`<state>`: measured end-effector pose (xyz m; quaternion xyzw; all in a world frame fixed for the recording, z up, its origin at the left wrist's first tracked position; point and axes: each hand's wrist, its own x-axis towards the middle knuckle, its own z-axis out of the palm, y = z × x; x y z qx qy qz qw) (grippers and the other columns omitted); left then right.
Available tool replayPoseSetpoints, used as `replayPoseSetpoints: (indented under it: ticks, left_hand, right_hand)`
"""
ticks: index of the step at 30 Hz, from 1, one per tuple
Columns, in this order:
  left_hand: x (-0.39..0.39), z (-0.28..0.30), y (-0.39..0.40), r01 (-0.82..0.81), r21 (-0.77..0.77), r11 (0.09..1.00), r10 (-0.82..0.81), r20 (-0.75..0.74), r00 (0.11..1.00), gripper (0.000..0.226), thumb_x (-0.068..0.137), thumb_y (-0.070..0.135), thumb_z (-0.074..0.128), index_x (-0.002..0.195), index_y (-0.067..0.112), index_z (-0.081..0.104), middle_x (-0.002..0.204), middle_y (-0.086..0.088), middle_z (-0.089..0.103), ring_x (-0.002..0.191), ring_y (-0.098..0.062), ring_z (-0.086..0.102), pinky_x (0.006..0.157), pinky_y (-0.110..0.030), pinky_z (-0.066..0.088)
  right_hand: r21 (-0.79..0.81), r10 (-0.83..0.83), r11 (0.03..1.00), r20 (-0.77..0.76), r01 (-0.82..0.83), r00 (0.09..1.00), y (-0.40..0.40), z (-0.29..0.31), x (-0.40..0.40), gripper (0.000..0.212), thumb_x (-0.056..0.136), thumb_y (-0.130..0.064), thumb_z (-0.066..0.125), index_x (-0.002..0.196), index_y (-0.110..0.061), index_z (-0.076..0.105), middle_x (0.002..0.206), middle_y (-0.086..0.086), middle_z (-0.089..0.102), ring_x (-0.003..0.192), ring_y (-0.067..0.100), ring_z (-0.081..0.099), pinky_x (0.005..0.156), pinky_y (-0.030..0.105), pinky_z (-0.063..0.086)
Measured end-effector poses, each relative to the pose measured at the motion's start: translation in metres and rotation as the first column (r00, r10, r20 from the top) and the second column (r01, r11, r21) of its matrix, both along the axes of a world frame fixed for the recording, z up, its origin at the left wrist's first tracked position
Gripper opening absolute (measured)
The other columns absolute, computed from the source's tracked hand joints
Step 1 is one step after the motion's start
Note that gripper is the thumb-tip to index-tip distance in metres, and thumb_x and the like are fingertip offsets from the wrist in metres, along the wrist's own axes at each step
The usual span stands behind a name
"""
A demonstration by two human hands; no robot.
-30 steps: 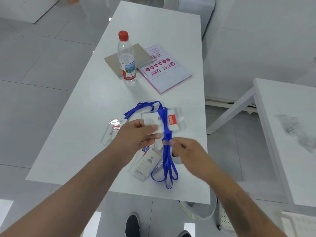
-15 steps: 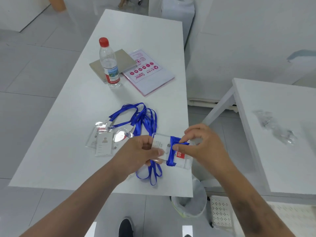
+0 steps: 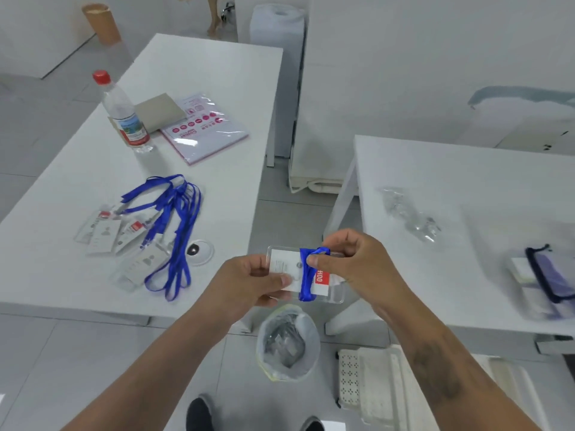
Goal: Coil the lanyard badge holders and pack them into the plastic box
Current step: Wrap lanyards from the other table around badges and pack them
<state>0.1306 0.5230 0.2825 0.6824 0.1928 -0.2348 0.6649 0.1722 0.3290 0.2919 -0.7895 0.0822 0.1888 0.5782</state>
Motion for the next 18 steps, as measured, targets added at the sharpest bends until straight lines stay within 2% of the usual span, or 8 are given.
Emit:
replayPoseSetpoints:
  ticks: [6, 11, 15, 18]
  left_hand:
    - [-0.012, 0.008, -0.055, 0.006, 0.087, 0.996, -0.008, 0.015, 1.000, 0.015, 0.089, 0.025, 0.070, 0.087, 0.012, 0.076, 0.088, -0.008, 0.077, 0.082, -0.019, 0.075, 0.074, -0.029, 0.059]
    - [-0.006, 0.004, -0.083, 0.072, 0.165, 0.984, -0.079, 0.038, 0.996, 0.020, 0.088, 0.027, 0.072, 0.086, 0.007, 0.075, 0.087, -0.020, 0.070, 0.066, -0.013, 0.063, 0.064, -0.024, 0.057]
    - [-0.001, 0.000, -0.112, 0.102, 0.101, 0.990, -0.108, 0.048, 0.993, 0.011, 0.089, 0.023, 0.070, 0.085, 0.016, 0.077, 0.076, -0.007, 0.072, 0.060, -0.008, 0.062, 0.061, -0.020, 0.055]
    - [0.002, -0.004, -0.138, 0.109, 0.067, 0.992, -0.113, 0.052, 0.992, 0.009, 0.089, 0.023, 0.070, 0.087, 0.018, 0.078, 0.072, -0.004, 0.070, 0.064, -0.013, 0.060, 0.068, -0.027, 0.054]
  right_hand:
    - [-0.075, 0.011, 0.997, 0.046, -0.008, 0.999, -0.059, 0.007, -0.012, 0.024, 0.071, -0.022, 0.086, 0.088, -0.018, 0.070, 0.075, -0.006, 0.074, 0.060, 0.000, 0.065, 0.053, 0.012, 0.049]
    - [-0.127, -0.048, 0.990, 0.078, 0.057, 0.996, -0.091, 0.003, -0.019, 0.024, 0.070, -0.026, 0.087, 0.085, -0.020, 0.069, 0.076, -0.005, 0.074, 0.066, 0.008, 0.069, 0.064, 0.027, 0.055]
    - [-0.218, -0.101, 0.969, 0.085, 0.117, 0.991, -0.121, -0.005, -0.021, 0.031, 0.066, -0.038, 0.087, 0.088, -0.028, 0.066, 0.078, -0.004, 0.072, 0.069, 0.010, 0.069, 0.066, 0.030, 0.056]
    - [-0.266, -0.116, 0.954, 0.089, 0.136, 0.989, -0.149, -0.009, -0.019, 0.034, 0.064, -0.046, 0.086, 0.084, -0.027, 0.066, 0.077, -0.003, 0.070, 0.065, 0.010, 0.063, 0.064, 0.033, 0.055]
